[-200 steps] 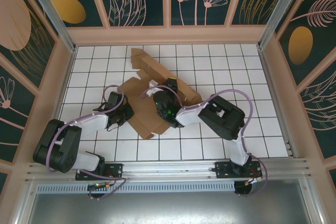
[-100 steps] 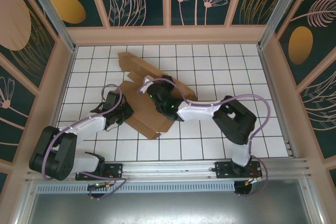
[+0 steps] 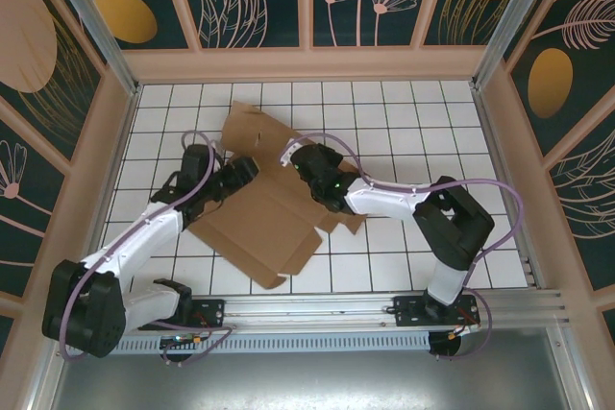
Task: Fold the paper box
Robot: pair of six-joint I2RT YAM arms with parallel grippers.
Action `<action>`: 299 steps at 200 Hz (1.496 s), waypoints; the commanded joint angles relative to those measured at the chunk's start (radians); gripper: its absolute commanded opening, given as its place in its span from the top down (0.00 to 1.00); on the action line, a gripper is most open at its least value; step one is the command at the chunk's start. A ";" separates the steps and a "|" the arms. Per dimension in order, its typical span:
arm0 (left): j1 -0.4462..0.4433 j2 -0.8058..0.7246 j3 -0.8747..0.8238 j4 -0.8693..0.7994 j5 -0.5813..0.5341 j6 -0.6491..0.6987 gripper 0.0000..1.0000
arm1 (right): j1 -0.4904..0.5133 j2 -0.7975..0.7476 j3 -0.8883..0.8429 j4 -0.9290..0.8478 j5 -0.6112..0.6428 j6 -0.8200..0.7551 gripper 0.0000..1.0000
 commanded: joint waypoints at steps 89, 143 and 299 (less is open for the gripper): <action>0.011 0.373 0.357 0.042 0.223 -0.040 0.29 | 0.005 -0.084 -0.094 0.275 -0.022 -0.149 0.93; 0.012 0.369 0.393 -0.014 0.191 -0.004 0.34 | -0.027 -0.082 -0.030 0.114 -0.094 -0.055 0.87; -0.042 0.626 0.459 -0.108 -0.004 0.218 1.00 | -0.147 -0.192 -0.026 -0.356 -0.649 0.996 0.94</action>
